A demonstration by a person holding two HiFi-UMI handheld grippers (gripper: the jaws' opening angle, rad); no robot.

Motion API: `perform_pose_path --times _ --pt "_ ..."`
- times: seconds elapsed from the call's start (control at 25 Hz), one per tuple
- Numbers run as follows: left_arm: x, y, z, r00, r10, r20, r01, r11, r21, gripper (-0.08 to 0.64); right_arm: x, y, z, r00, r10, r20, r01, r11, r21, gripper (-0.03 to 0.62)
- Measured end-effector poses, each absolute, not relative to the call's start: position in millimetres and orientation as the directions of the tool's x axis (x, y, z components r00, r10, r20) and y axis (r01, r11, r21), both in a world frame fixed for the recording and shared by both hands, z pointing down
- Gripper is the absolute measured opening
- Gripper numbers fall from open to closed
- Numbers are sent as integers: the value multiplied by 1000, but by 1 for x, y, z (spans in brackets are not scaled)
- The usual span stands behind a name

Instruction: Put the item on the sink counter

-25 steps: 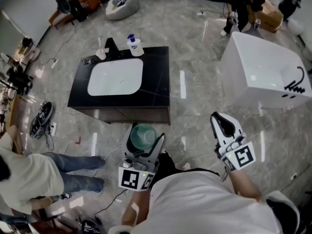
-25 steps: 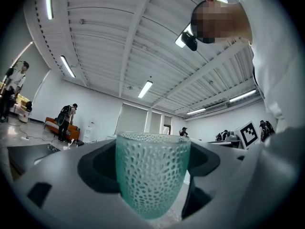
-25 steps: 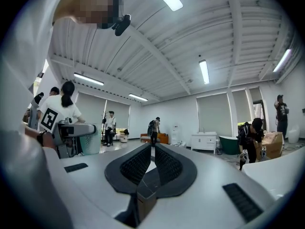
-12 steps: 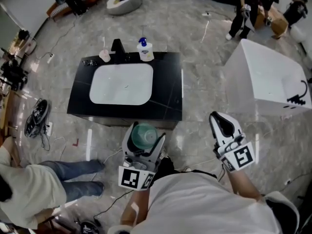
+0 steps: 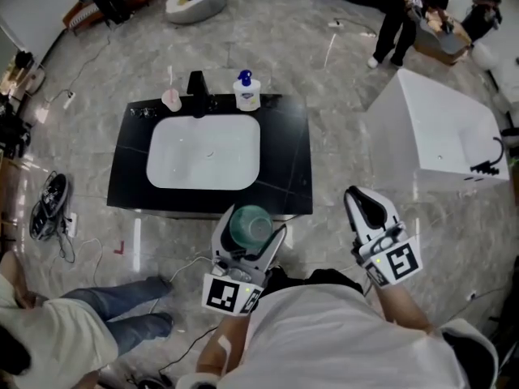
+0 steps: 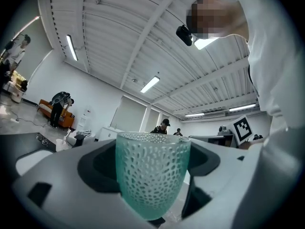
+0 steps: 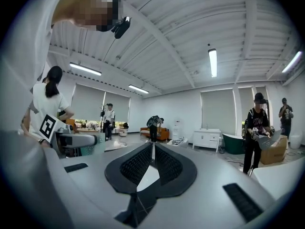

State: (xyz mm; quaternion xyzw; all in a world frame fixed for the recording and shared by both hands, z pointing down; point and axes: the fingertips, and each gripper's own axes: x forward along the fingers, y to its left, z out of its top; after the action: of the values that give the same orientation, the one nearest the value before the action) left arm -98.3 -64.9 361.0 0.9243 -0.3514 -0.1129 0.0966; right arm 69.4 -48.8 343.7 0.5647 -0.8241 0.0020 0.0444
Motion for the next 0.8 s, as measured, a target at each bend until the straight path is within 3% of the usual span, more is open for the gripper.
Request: perform_pose_path --times 0.36,0.8 --pt "-87 -81 361 755 -643 -132 -596 -756 271 385 75 -65 339 -336 -939 79 -939 340 52 51" --pt "-66 -109 339 703 -698 -137 -674 -715 186 385 105 -90 323 -398 -917 5 -916 398 42 51"
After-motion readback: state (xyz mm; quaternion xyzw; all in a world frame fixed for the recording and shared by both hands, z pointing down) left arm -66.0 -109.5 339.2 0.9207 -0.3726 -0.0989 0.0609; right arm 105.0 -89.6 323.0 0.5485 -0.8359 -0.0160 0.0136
